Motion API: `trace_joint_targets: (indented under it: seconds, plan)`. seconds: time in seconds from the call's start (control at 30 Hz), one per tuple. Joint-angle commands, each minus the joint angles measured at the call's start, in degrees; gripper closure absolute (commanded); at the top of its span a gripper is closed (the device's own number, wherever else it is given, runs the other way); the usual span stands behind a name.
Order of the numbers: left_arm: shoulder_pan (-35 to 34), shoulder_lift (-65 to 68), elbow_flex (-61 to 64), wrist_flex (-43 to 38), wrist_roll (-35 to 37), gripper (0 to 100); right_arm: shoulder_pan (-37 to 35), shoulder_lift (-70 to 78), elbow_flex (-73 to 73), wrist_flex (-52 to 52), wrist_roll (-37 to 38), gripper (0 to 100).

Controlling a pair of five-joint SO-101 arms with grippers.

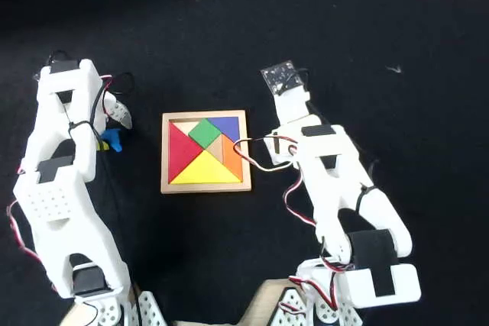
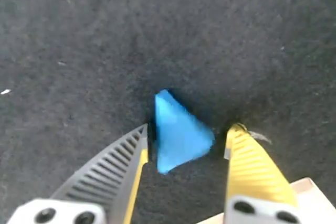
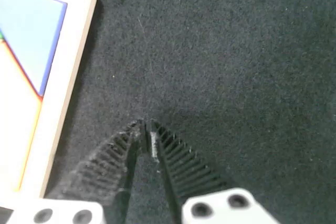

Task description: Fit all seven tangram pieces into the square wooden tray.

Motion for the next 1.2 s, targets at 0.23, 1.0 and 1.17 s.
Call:
trace_joint_targets:
  seconds: [0.23, 1.0, 1.17]
  plan:
    - [-2.15, 0.09, -2.15, 1.41, -0.62, 76, -0.53, -0.31, -1.89, -0.44, -0.18, 98.7]
    - [1.54, 2.29, -11.65, 4.66, 1.05, 76, -0.53, -0.31, -1.89, -0.44, -0.18, 98.7]
    - [2.07, 3.16, -11.65, 4.31, 1.05, 76, -0.53, -0.31, -1.89, -0.44, -0.18, 98.7]
